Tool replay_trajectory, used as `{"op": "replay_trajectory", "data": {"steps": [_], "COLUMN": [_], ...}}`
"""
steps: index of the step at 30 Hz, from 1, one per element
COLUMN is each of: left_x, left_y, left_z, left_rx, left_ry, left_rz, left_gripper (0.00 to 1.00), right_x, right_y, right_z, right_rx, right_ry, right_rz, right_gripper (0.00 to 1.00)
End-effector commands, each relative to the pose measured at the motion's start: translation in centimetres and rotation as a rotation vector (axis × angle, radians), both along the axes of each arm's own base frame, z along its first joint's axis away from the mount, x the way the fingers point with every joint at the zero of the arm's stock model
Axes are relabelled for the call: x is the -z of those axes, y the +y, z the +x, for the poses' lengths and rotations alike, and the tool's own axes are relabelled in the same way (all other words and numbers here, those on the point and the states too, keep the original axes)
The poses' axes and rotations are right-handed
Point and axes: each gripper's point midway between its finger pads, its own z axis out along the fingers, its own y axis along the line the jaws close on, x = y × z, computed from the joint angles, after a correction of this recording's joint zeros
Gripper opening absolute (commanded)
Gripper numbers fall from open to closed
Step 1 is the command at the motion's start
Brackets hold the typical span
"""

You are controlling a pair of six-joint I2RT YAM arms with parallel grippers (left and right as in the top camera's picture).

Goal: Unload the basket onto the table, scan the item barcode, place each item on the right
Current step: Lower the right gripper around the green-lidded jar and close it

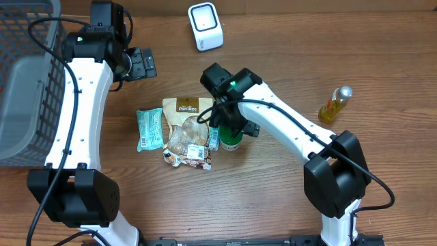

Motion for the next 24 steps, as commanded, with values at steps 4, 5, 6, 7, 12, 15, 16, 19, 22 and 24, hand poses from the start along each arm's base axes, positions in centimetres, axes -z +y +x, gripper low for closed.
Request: {"op": "replay_trajectory", "data": {"steps": [4,5,6,7,12,15,16,19,22,24], "left_x": [-0.7,-0.7,-0.7,-0.7,-0.7,-0.7,-0.7,-0.7,-0.7,-0.7], "left_y": [-0.3,-0.3,-0.3,-0.3,-0.3,-0.3,-0.3,-0.3,-0.3,-0.3], "left_z": [0.1,0.1,0.1,0.1,0.1,0.1,0.1,0.1,0.1,0.1], "left_rx": [0.003,0.003,0.003,0.003,0.003,0.003,0.003,0.003,0.003,0.003], "left_ry": [-0.02,-0.02,-0.02,-0.02,-0.02,-0.02,-0.02,-0.02,-0.02,-0.02], "left_rz": [-0.004,-0.004,-0.004,-0.004,-0.004,-0.004,-0.004,-0.004,-0.004,-0.004], "left_gripper": [1.0,0.99,0.99,1.0,1.0,1.0,1.0,1.0,1.0,1.0], "right_x": [0.3,0.4,0.5,0.7,1.7,1.9,1.9,1.9,1.9,1.9], "right_y": [-0.1,-0.1,-0.2,-0.3,-0.6,-0.7,-0.7,-0.6,-0.6,-0.9], "right_z": [-0.3,-0.4,-0.5,-0.6,-1.1,-1.2,-1.1,-0.9,-0.8,-0.6], "right_rx": [0.007,0.007,0.007,0.007,0.007,0.006,0.006,0.006,0.004,0.004], "right_ry": [0.005,0.007,0.01,0.014,0.033,0.034,0.032,0.024,0.018,0.007], "right_rz": [-0.009,-0.01,-0.013,-0.015,-0.025,-0.027,-0.027,-0.025,-0.026,-0.043], "right_gripper": [0.86,0.86,0.86,0.86,0.88,0.89,0.9,0.89,0.89,0.89]}}
